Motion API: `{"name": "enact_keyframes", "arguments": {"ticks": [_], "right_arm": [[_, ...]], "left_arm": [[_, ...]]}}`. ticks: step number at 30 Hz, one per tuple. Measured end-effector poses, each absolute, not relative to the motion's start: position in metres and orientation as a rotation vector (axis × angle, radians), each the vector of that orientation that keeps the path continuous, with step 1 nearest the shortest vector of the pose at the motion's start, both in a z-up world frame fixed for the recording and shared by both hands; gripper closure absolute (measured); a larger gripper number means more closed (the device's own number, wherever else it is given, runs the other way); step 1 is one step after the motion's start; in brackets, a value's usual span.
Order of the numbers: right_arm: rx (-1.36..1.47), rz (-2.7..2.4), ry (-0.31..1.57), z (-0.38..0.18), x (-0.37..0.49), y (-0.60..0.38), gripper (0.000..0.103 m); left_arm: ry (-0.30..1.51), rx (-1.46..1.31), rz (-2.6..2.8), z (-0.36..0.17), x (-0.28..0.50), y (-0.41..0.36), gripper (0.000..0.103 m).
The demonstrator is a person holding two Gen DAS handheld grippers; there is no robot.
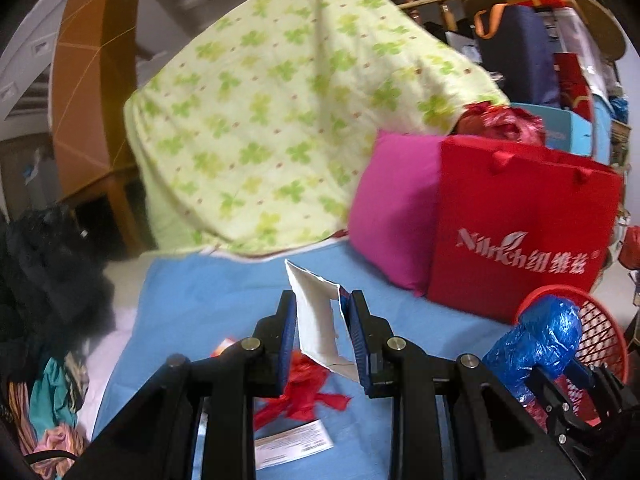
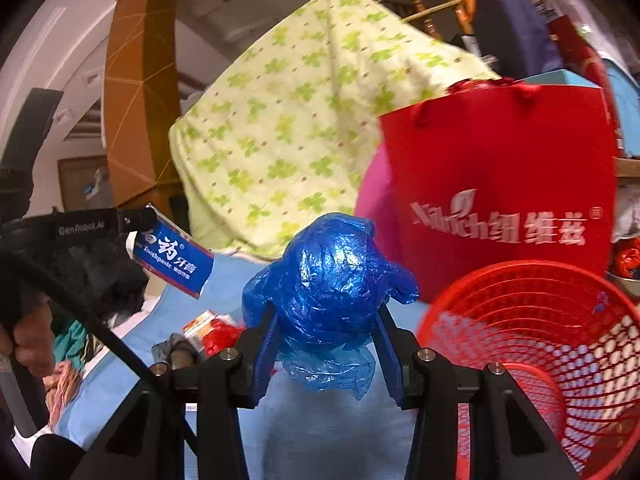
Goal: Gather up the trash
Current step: 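Carry both items to the red wastebasket and open both grippers over it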
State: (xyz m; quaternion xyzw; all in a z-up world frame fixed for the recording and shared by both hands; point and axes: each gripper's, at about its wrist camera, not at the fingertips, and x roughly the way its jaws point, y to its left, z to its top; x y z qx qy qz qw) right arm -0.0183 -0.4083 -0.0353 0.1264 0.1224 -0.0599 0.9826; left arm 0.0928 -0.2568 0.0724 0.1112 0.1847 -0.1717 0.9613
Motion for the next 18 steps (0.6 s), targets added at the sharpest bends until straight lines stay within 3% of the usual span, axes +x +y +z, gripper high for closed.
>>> {"name": "enact_keyframes", "arguments": {"ticks": [10,18], "right_arm": [[0.350,-0.294,0.194,-0.034,-0.054,-0.473,0.053],[0.414,-0.397,0.227,-0.040,-0.073,-0.513,0.053]], "left_arm": [[0.342,0.261,-0.527,0.086,0.057,-0.345,0.075],[0.424,0.294,-0.696,0.065,0.041,-0.412,0.075]]}}
